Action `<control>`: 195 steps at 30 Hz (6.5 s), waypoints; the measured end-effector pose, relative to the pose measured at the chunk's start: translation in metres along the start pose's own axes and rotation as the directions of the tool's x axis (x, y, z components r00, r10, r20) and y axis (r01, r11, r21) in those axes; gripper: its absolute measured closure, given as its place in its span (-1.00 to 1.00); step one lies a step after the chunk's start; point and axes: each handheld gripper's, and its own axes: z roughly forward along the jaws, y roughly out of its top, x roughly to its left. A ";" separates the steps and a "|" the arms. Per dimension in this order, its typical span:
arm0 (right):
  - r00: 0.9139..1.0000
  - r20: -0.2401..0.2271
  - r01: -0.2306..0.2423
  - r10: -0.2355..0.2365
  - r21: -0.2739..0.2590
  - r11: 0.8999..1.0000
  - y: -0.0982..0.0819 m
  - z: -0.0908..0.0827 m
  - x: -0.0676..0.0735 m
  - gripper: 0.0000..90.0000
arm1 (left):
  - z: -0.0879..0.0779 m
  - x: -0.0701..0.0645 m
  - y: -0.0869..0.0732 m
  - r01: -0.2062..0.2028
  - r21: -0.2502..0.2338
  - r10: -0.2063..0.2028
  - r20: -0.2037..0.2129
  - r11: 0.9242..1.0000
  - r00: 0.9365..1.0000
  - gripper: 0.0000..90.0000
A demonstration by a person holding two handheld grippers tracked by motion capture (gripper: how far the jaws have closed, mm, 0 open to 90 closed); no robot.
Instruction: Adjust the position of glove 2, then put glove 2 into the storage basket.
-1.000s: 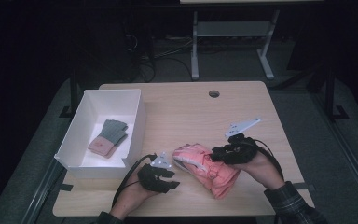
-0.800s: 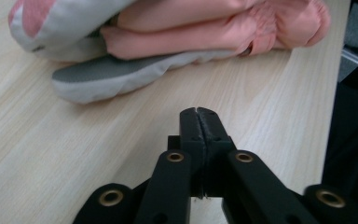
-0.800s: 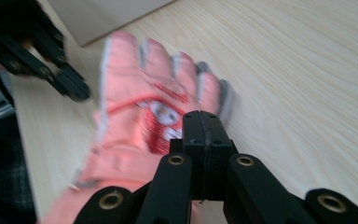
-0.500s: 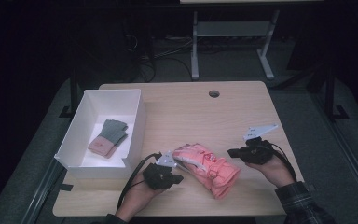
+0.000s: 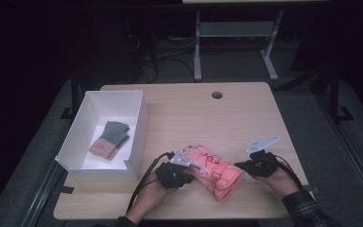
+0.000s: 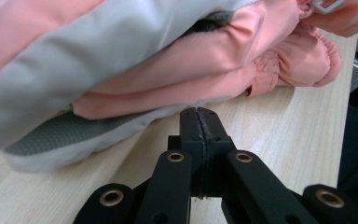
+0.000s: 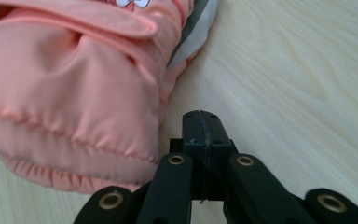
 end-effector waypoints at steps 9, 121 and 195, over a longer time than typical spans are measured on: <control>1.000 -0.022 0.003 -0.003 0.002 1.000 -0.004 -0.002 0.009 1.00 | 0.004 0.008 0.008 0.005 -0.002 -0.005 -0.019 1.000 1.000 0.99; 0.995 0.096 -0.007 0.008 -0.013 1.000 0.022 0.042 0.041 1.00 | 0.044 0.047 0.052 0.215 -0.007 -0.212 0.113 0.977 0.971 -0.71; 0.971 0.159 -0.143 0.180 -0.216 0.966 -0.027 -0.008 0.004 -0.85 | -0.134 0.076 0.095 0.273 -0.082 -0.267 0.079 0.959 0.961 0.32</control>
